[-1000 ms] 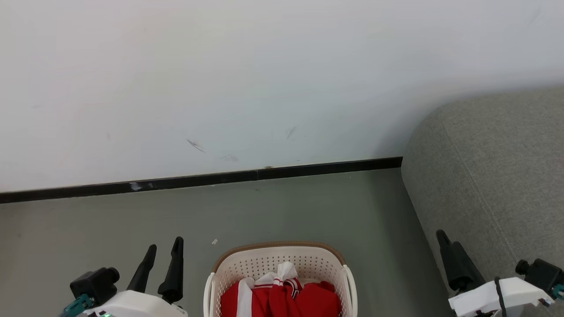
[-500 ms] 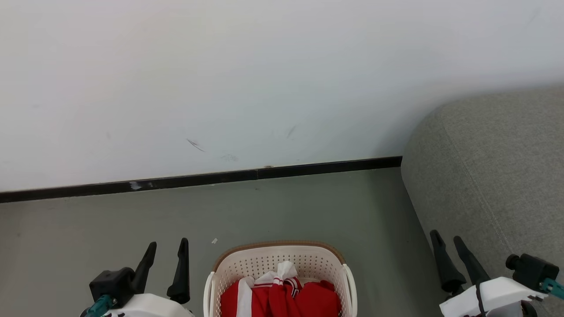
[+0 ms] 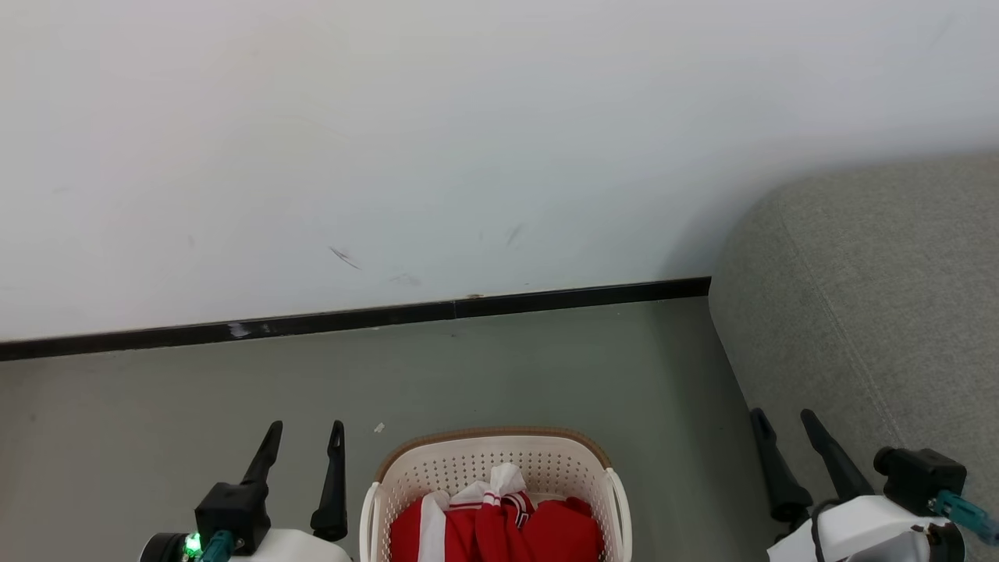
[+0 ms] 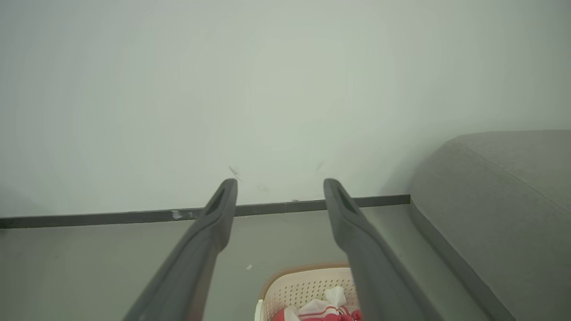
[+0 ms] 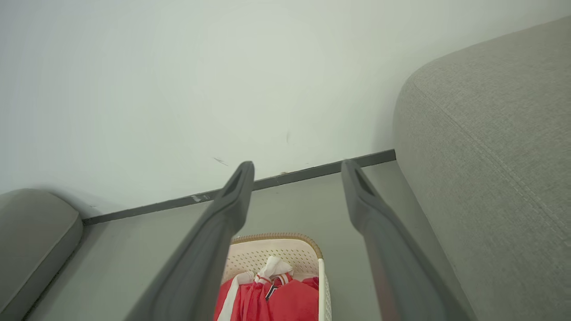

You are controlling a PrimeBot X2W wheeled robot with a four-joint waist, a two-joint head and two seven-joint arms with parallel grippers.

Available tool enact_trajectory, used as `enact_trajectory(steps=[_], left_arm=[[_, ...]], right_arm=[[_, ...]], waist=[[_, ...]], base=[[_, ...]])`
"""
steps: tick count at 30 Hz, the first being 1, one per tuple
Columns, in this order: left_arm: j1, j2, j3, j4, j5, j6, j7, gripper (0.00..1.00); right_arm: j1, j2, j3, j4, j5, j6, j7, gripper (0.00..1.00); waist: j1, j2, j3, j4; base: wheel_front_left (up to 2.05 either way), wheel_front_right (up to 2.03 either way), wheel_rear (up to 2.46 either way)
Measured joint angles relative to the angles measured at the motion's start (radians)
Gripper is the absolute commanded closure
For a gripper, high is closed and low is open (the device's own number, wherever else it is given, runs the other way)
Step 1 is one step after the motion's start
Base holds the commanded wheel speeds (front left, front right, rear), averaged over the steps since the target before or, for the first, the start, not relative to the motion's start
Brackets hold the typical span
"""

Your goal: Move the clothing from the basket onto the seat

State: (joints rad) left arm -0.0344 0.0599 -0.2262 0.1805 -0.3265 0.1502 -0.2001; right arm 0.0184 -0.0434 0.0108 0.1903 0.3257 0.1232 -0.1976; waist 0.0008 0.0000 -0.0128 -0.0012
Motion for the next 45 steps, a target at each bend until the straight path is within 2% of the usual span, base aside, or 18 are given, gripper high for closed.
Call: enact_trajectory(steps=[15, 45], left_arm=[[0.000, -0.006, -0.004, 0.010, 0.180, 0.067, -0.049, 0.00], [-0.019, -0.015, 0.017, 0.050, 0.152, 0.067, -0.049, 0.00]], right_arm=[[0.003, 0.002, -0.004, -0.019, -0.237, 0.000, -0.050, 0.00], [0.003, 0.002, 0.004, -0.018, -0.211, 0.000, -0.050, 0.00]], waist=[[-0.0002, 0.0000, 0.004, -0.003], [-0.0003, 0.0000, 0.011, -0.002]], base=[[0.00, 0.00, 0.00], [0.00, 0.00, 0.00]])
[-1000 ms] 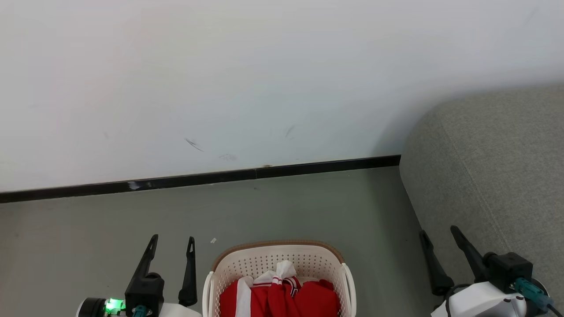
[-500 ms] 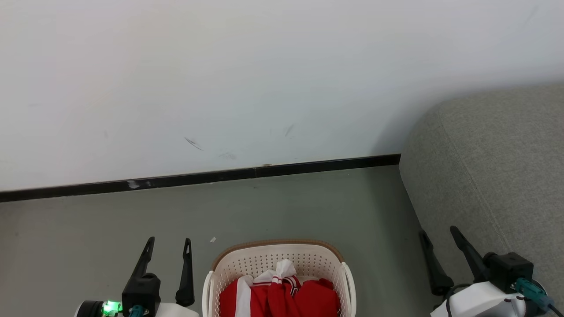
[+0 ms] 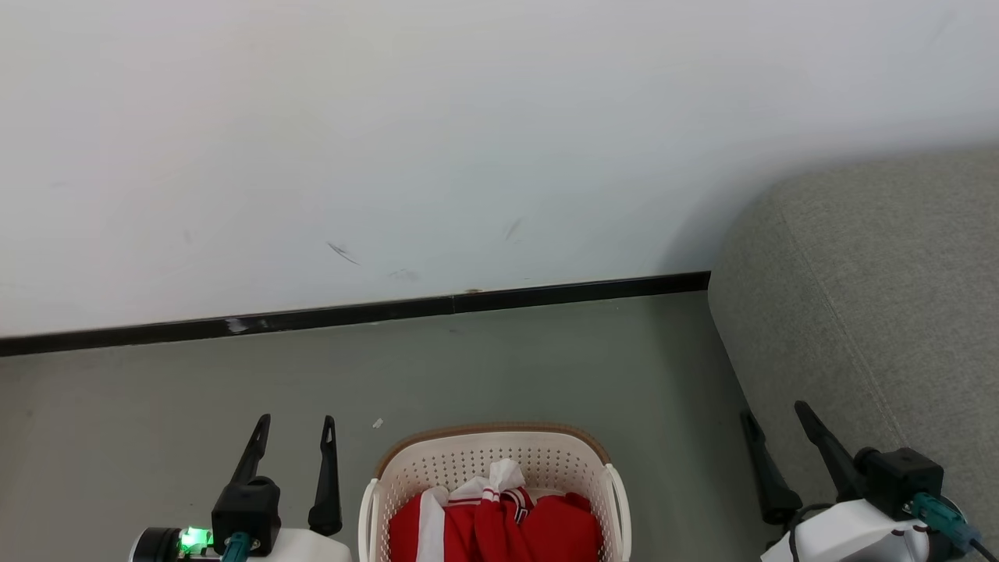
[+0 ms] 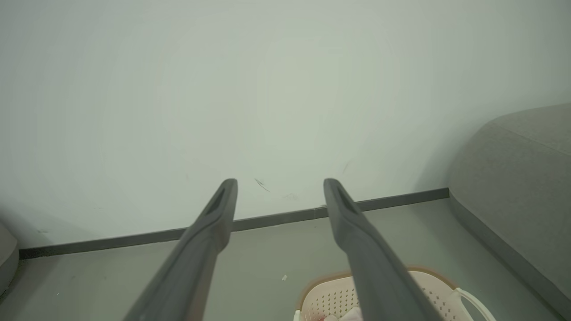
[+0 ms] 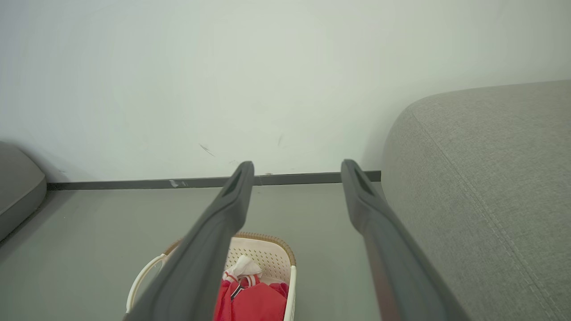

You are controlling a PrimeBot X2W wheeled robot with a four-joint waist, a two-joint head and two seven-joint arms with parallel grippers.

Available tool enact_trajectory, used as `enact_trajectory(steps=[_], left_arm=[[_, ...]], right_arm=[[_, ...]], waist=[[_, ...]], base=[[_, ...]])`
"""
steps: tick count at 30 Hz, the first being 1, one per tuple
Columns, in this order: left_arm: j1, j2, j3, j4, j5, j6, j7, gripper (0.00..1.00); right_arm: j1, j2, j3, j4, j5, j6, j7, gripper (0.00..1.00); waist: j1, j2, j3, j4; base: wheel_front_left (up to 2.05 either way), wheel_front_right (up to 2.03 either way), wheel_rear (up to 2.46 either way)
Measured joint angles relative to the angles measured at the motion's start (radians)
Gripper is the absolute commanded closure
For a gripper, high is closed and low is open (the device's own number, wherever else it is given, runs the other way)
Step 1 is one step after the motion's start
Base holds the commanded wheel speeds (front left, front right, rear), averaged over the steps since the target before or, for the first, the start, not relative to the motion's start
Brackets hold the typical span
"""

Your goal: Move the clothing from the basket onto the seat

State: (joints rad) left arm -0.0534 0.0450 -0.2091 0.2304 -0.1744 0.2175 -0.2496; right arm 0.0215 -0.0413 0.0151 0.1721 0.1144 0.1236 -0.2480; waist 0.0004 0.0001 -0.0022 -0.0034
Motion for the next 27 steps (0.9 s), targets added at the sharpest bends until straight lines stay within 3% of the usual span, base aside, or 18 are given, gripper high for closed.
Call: enact_trajectory(steps=[12, 27], left_arm=[[-0.002, 0.000, -0.004, 0.022, 0.003, -0.003, 0.000, 0.00], [-0.048, 0.013, -0.063, 0.134, 0.045, -0.054, 0.000, 0.00]], right_arm=[[0.000, 0.000, 0.001, -0.005, 0.022, 0.000, 0.000, 0.00], [0.022, 0.002, -0.061, -0.071, 0.031, 0.000, 0.000, 0.00]], waist=[[-0.0001, 0.0000, 0.013, -0.002], [-0.0001, 0.0000, 0.060, -0.019]], base=[[0.00, 0.00, 0.00], [0.00, 0.00, 0.00]])
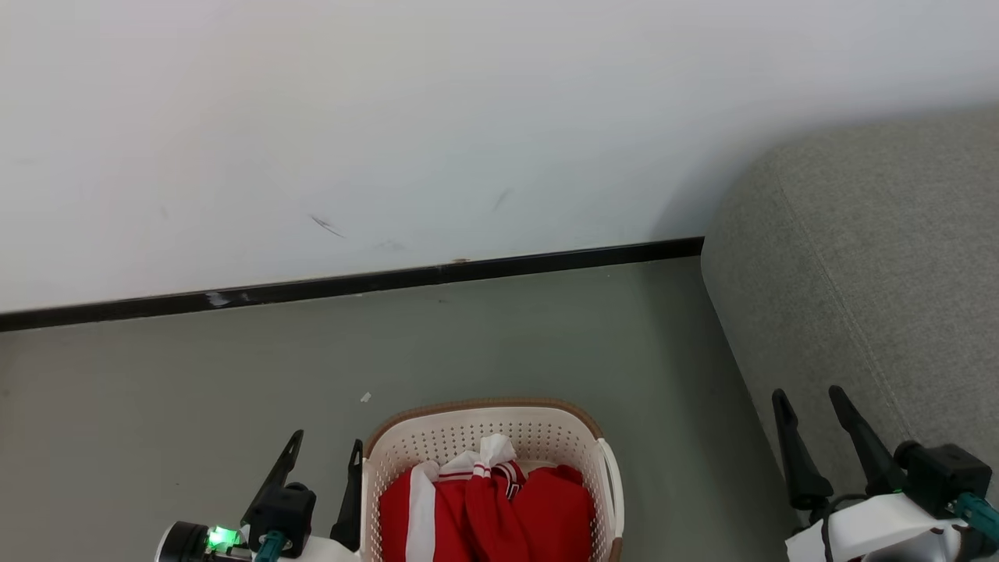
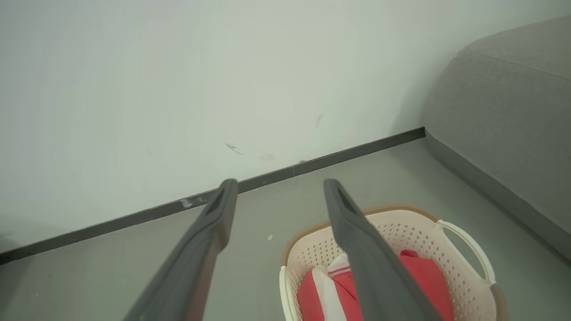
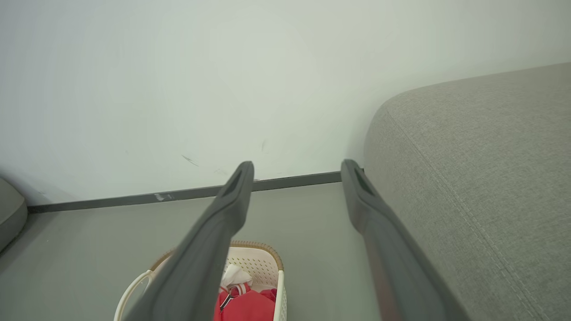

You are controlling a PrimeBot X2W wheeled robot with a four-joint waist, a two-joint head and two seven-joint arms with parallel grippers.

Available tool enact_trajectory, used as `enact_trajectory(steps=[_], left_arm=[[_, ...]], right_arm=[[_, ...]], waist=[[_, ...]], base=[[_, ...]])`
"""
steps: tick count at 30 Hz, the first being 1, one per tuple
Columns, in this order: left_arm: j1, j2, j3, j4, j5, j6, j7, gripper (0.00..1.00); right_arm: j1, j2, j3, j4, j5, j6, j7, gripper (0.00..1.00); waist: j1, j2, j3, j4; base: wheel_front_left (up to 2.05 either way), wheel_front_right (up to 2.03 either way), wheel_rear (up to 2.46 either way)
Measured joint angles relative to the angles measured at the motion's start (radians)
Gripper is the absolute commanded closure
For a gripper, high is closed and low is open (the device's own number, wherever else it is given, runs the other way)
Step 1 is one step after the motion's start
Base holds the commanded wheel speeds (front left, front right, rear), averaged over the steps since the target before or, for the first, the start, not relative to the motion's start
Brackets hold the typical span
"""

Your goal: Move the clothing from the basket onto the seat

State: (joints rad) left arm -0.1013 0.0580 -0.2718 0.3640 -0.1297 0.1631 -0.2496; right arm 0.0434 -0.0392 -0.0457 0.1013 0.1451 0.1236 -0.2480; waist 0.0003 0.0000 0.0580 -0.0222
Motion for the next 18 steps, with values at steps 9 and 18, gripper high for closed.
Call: enact_trajectory(steps=[9, 18], left_arm=[[-0.047, -0.002, -0.046, 0.078, 0.018, -0.026, 0.000, 0.00], [-0.110, -0.008, -0.089, 0.138, 0.044, -0.044, 0.000, 0.00]], right_arm=[[0.014, 0.001, -0.012, -0.054, 0.004, 0.000, 0.000, 0.00], [0.011, 0.001, -0.015, -0.105, 0.005, 0.000, 0.000, 0.00]], waist=[[-0.0001, 0.0000, 0.050, -0.019], [-0.0001, 0.0000, 0.117, -0.045]], base=[[0.00, 0.00, 0.00], [0.00, 0.00, 0.00]])
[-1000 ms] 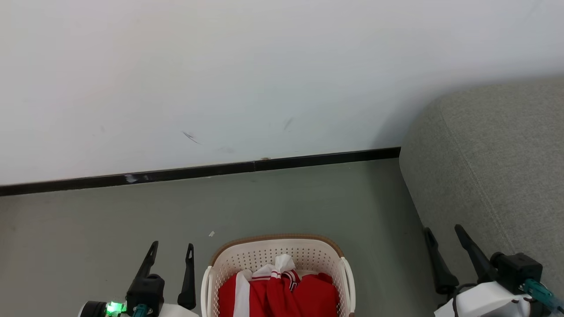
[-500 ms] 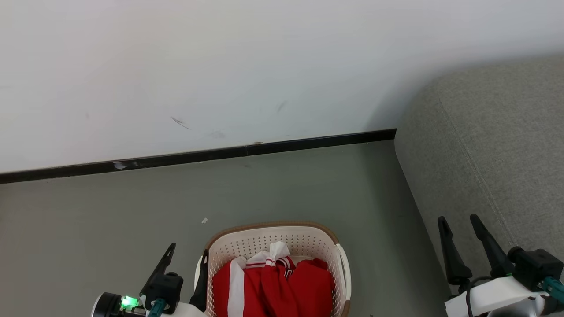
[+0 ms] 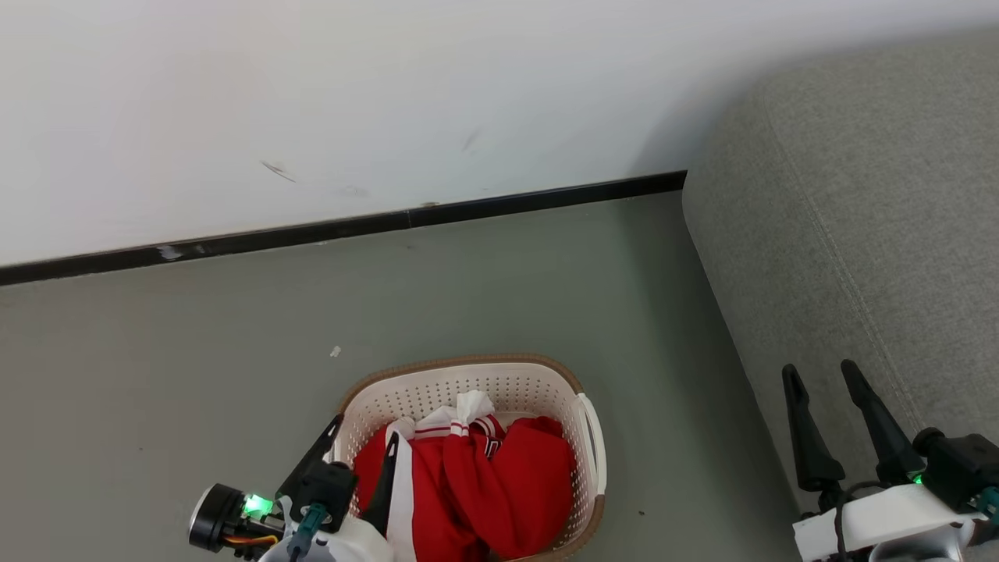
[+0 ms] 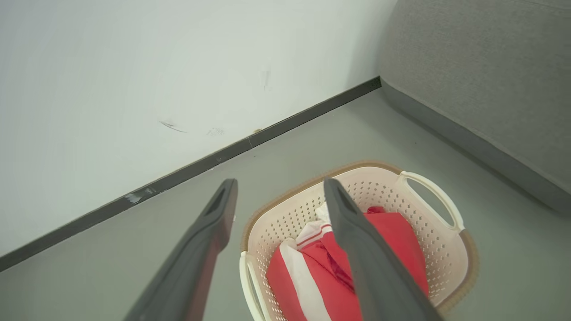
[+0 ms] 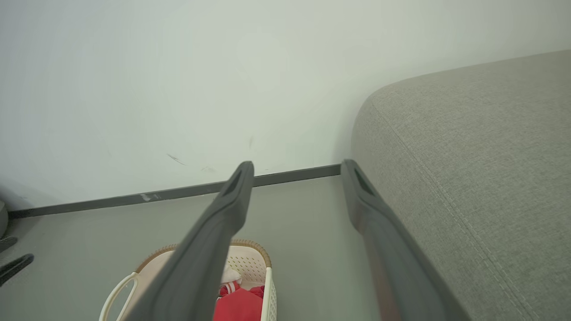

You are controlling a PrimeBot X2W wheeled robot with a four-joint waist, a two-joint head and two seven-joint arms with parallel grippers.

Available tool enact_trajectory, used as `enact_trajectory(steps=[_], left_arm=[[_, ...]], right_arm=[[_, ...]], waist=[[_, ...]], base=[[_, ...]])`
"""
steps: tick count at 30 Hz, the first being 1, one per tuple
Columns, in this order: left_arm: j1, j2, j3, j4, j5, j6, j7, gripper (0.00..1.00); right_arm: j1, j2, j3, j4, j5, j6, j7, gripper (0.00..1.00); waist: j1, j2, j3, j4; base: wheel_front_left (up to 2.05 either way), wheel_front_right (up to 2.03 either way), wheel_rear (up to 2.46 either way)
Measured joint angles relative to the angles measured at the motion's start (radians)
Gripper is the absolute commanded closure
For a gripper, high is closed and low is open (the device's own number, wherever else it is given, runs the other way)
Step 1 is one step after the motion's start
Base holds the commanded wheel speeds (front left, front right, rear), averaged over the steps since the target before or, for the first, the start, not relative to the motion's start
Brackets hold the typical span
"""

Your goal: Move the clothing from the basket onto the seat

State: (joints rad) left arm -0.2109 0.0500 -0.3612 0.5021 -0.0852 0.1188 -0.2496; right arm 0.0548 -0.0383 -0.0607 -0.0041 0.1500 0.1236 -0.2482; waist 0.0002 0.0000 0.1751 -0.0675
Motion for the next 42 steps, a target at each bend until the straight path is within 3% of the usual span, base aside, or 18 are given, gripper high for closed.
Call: enact_trajectory(steps=[20, 42], left_arm=[[-0.151, -0.009, -0.086, 0.159, 0.037, -0.047, 0.002, 0.00], [-0.280, -0.010, -0.083, 0.288, 0.020, -0.051, 0.003, 0.00]], right_arm=[[-0.116, 0.000, 0.008, -0.082, 0.026, 0.000, -0.001, 0.00], [-0.310, 0.000, 0.021, -0.113, 0.057, 0.000, -0.002, 0.00]], waist=[[0.0000, 0.0000, 0.206, -0.080], [0.0000, 0.0000, 0.428, -0.166]], base=[[0.00, 0.00, 0.00], [0.00, 0.00, 0.00]])
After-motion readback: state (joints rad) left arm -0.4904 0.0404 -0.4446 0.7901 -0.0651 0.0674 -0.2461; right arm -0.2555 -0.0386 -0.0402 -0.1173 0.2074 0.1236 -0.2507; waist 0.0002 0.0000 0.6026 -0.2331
